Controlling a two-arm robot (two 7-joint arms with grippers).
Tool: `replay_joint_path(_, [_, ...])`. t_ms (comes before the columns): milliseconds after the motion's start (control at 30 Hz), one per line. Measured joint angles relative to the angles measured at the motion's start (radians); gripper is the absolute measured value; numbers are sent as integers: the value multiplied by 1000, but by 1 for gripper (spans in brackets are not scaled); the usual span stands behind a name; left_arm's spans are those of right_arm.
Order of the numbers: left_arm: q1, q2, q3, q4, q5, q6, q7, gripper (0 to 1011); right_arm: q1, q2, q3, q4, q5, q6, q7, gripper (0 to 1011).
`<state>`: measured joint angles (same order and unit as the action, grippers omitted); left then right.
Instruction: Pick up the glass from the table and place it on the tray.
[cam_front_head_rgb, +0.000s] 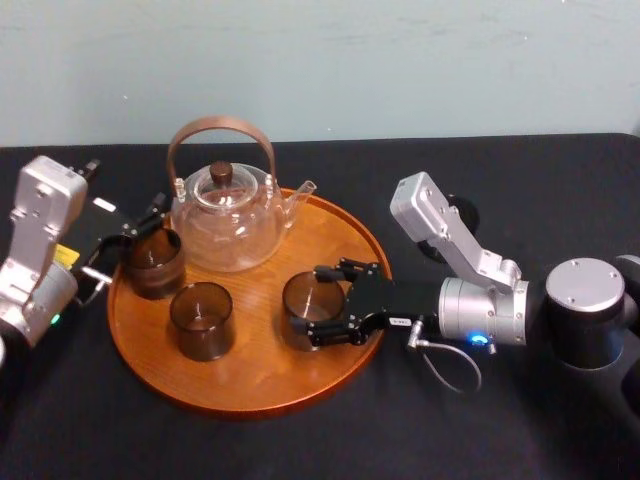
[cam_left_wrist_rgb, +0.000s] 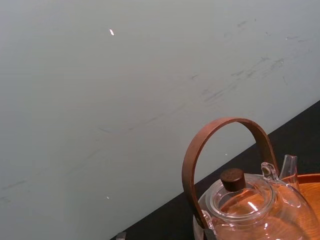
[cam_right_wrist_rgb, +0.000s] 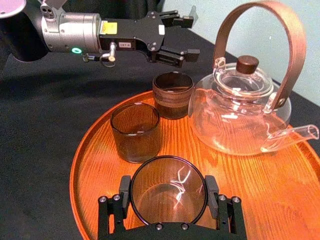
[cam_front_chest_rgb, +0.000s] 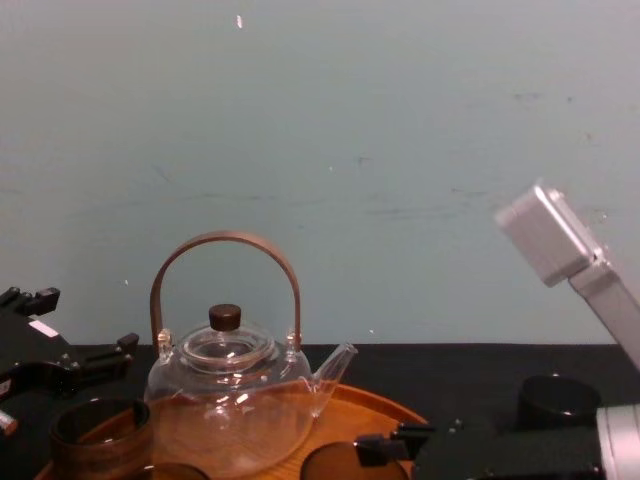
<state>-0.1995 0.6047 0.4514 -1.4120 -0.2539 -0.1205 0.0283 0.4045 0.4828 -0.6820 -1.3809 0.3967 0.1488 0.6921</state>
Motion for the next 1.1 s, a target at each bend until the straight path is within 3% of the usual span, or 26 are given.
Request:
replay_joint_path(967, [0,0,0,0,0,0,0,1001,-8,-7,-16,24,-3,9,-8,902])
replay_joint_path(1100, [0,0,0,0,0,0,0,1001,-9,-6,-16,25,-5,12,-8,977])
